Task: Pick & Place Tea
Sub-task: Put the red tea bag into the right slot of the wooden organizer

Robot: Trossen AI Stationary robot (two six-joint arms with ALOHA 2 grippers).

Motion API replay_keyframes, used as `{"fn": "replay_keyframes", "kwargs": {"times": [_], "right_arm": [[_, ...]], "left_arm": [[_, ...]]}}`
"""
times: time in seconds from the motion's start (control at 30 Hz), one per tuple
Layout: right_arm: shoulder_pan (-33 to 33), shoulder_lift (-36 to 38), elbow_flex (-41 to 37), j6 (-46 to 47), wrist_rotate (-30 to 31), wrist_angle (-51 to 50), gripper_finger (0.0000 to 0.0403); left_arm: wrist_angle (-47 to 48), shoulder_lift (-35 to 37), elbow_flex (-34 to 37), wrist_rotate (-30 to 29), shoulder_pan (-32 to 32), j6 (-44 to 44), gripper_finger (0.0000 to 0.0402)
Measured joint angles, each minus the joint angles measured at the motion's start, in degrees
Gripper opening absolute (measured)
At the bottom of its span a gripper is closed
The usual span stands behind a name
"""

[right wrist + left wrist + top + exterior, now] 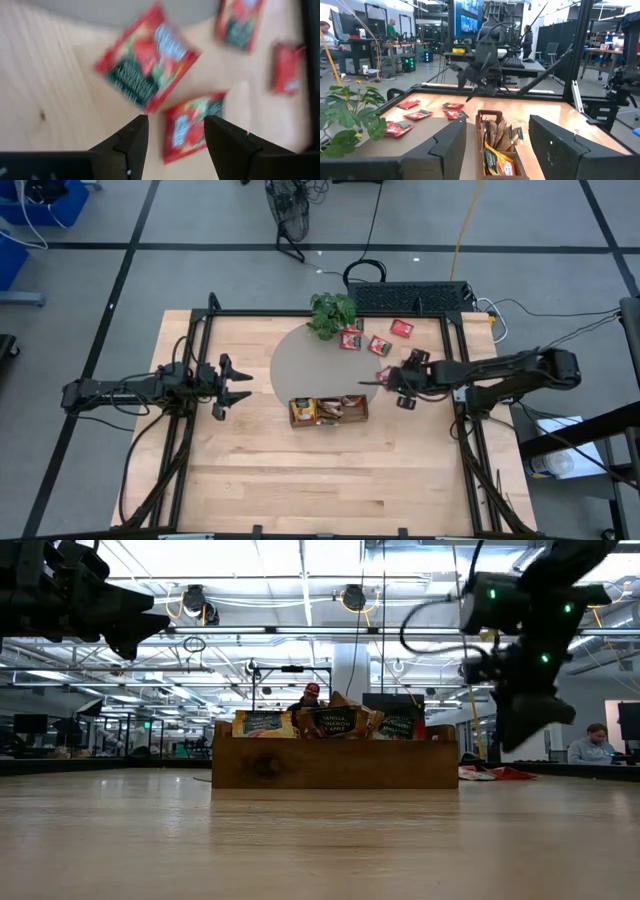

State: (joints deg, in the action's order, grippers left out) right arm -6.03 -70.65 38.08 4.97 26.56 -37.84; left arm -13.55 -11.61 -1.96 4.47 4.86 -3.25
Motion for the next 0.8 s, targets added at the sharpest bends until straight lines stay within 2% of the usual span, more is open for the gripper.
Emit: {"fn": "replay_keyframes", "kwargs": {"times": [0.1, 0.3, 0.4, 0.6, 0.8], "right_arm": [[-2.6, -0.2, -1.2, -1.2, -3.8, 3.3, 0.0177], [-7.6, -0.1, -1.4, -1.8, -5.4, 3.2, 0.0175], [-10.7, -0.9, -1.4, -1.0, -9.7, 3.5, 0.0178], [-15.3, -3.9, -2.9, -2.4, -10.4, 6.2, 0.0177], [-17.7, -6.1, -5.7, -4.5, -14.7, 10.7, 0.0173]], "left_arm": [[0.0, 0.0, 0.0, 0.0, 0.0, 0.0, 0.0214], [0.0, 0.0, 0.0, 0.0, 0.0, 0.0, 0.0214], [0.0, 0.0, 0.0, 0.0, 0.0, 0.0, 0.0214], [0.0, 0.0, 0.0, 0.0, 0.0, 0.0, 0.0214], [0.0, 0.0, 0.0, 0.0, 0.0, 0.0, 0.0214]]}}
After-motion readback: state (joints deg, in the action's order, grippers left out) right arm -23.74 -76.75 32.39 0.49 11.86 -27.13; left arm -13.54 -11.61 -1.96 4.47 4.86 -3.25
